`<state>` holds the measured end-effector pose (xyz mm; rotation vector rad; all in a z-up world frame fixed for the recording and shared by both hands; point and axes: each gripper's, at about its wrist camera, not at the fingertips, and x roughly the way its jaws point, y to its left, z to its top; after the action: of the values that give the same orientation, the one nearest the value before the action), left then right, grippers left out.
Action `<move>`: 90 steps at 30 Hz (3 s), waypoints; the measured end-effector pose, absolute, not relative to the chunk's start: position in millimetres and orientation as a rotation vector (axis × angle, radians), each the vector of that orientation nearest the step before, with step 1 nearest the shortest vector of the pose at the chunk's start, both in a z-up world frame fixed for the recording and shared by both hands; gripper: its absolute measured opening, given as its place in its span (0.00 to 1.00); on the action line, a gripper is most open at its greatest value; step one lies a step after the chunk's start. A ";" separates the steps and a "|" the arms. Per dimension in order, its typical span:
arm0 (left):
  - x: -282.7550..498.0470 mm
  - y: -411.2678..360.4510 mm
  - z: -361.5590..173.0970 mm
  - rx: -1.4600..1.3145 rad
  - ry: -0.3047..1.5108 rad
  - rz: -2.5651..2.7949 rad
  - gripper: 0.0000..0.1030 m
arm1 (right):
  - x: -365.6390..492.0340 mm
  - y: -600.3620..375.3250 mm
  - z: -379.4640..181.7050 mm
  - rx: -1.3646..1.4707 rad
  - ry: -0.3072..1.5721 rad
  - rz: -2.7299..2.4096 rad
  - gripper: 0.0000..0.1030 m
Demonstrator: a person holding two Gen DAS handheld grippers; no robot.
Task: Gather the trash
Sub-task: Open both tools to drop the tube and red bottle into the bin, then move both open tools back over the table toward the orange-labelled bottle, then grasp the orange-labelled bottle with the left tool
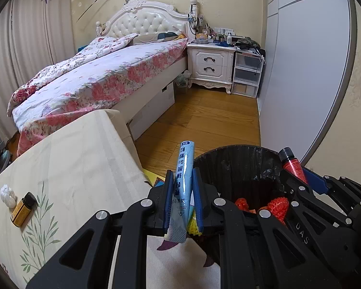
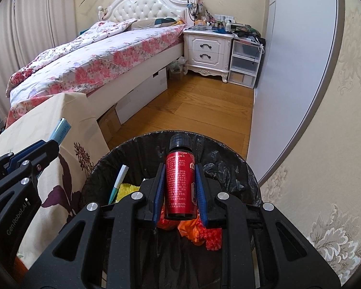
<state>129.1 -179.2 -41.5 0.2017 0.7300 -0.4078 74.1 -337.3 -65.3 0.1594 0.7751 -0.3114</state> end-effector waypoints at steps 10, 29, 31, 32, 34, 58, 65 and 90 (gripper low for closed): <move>134.2 -184.9 -47.8 0.211 0.747 -0.411 0.18 | 77.4 -340.6 -70.9 0.162 0.780 -0.324 0.23; 133.3 -181.8 -49.5 0.206 0.743 -0.394 0.71 | 71.1 -350.1 -68.2 0.158 0.752 -0.395 0.58; 132.6 -179.8 -48.7 0.207 0.738 -0.384 0.72 | 70.2 -350.8 -67.7 0.157 0.750 -0.401 0.59; 133.4 -178.2 -48.6 0.207 0.737 -0.381 0.72 | 69.7 -350.7 -67.5 0.156 0.750 -0.403 0.60; 133.1 -174.2 -47.9 0.208 0.735 -0.369 0.74 | 69.2 -349.2 -67.1 0.156 0.751 -0.404 0.63; 112.0 -20.1 -48.3 0.123 0.787 -0.107 0.74 | 72.6 -231.9 -49.6 0.088 0.788 -0.118 0.65; 122.9 10.7 -49.3 0.121 0.779 -0.051 0.74 | 87.2 -188.2 -53.8 0.044 0.819 -0.039 0.65; 183.4 30.7 -66.3 0.126 0.875 -0.135 0.46 | 134.0 -151.0 -63.1 -0.003 0.878 0.020 0.66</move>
<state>183.4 30.7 -66.3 0.1262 0.8754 -0.1349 134.0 -151.0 -63.1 -0.0034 0.8784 0.0201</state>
